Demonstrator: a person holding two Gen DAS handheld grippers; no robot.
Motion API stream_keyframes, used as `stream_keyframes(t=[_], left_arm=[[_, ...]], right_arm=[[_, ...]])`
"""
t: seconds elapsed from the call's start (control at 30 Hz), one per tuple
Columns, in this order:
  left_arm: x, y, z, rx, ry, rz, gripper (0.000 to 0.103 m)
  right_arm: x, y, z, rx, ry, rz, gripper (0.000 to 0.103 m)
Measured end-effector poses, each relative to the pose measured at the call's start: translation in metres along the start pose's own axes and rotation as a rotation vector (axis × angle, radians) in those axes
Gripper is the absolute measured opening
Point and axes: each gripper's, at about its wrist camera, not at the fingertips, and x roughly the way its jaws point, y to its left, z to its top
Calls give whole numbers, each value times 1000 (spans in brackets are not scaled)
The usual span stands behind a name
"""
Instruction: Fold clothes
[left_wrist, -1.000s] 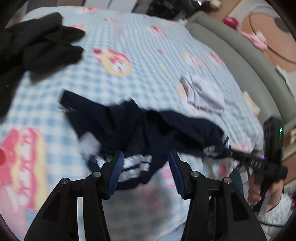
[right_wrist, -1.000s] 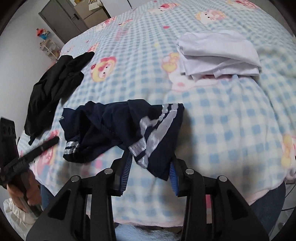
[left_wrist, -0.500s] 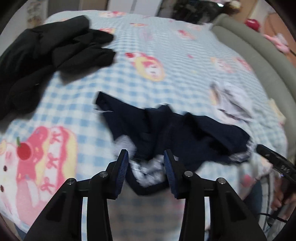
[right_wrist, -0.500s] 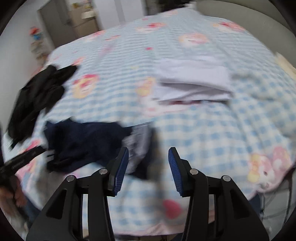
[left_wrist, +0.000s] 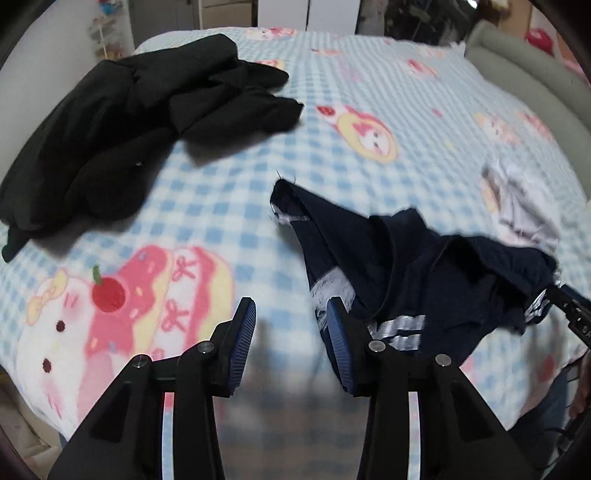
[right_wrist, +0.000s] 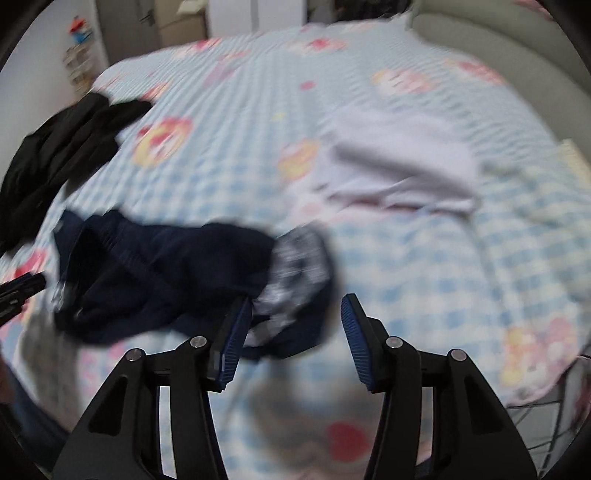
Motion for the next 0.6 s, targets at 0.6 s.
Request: stream_keyframes(t=[0.6], left_arm=[[18,-22,-13,40,55,8,48]], right_arm=[[17,2,9,-21,-14,-52,59]])
